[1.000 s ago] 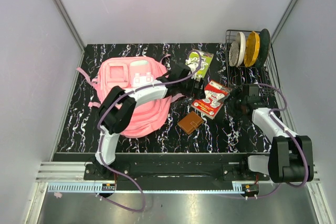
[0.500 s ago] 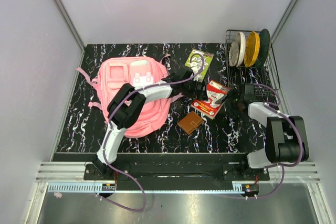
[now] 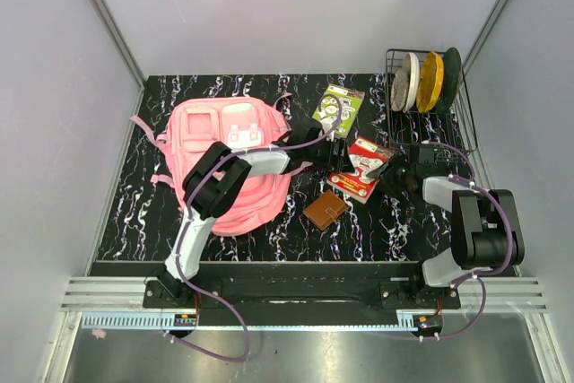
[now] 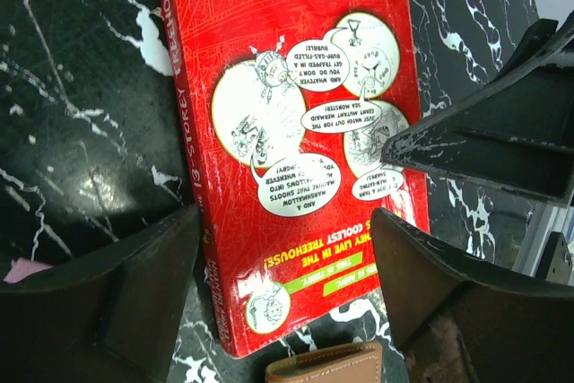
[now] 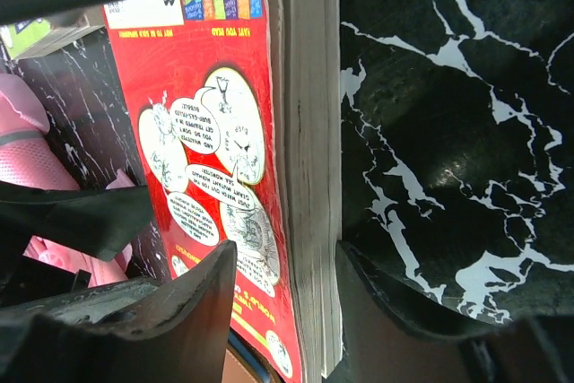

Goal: Pack the student bag
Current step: Pick up the book from the center of the board.

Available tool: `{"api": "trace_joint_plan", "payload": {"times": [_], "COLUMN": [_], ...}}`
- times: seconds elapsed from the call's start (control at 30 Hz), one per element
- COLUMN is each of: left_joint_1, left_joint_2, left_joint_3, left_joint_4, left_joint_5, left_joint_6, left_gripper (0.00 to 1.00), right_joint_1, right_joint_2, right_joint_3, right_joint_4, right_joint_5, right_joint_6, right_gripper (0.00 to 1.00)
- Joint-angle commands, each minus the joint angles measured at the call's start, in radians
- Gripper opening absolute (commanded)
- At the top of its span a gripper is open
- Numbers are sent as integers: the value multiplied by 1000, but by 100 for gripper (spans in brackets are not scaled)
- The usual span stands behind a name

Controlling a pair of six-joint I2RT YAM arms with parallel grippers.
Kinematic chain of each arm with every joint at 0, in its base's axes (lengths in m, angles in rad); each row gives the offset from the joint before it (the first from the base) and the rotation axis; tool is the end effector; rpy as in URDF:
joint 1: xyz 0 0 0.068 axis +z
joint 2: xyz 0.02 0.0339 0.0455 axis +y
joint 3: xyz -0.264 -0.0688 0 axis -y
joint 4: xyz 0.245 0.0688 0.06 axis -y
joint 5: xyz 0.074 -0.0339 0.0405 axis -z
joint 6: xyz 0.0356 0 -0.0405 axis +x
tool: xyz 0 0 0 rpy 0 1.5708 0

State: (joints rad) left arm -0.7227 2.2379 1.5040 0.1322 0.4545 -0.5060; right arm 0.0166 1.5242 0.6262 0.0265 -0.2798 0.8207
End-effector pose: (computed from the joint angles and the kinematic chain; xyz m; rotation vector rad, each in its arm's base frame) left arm 0.3593 -0.3377 0.1414 0.5363 2.2956 -1.1523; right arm 0.2768 0.0144 0.1402 0.8685 2.3737 0.6989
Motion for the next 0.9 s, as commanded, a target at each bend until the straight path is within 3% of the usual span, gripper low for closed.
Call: {"api": "trace_joint_plan", "payload": {"times": [0.0, 0.23, 0.37, 0.47, 0.53, 0.6, 0.63, 0.7, 0.73, 0.77, 0.87], "left_joint_1": [-32, -72, -86, -90, -92, -93, -93, -93, -95, -95, -93], "left_joint_2": [-46, -104, -123, -136, -144, -143, -138, -133, -135, -136, -147], "left_joint_3": [-93, -172, -192, -206, -205, -200, -191, -182, -182, -182, -180], "left_joint_4": [40, 55, 64, 72, 72, 70, 69, 61, 61, 61, 46], "left_joint_5": [58, 61, 62, 61, 62, 67, 72, 79, 79, 78, 66], "left_joint_6": [-34, -48, -63, -69, -71, -71, -69, -69, -68, -68, -60], "left_gripper": [79, 72, 68, 65, 65, 64, 64, 63, 63, 62, 62], "right_joint_1": [11, 29, 32, 33, 37, 39, 40, 40, 42, 42, 42], "right_joint_2": [-1, -111, -136, -119, -108, -93, -91, -98, -104, -125, -189], "right_joint_3": [-78, -174, -195, -192, -191, -188, -186, -178, -177, -177, -160], "right_joint_4": [39, 52, 44, 55, 79, 95, 99, 93, 90, 87, 33], "right_joint_5": [-42, -67, -71, -94, -114, -124, -128, -128, -128, -128, -98], "right_joint_6": [-29, -11, -5, -2, 8, 14, 15, 15, 15, 11, -6], "right_gripper": [53, 54, 71, 69, 57, 52, 41, 33, 18, 8, 0]}}
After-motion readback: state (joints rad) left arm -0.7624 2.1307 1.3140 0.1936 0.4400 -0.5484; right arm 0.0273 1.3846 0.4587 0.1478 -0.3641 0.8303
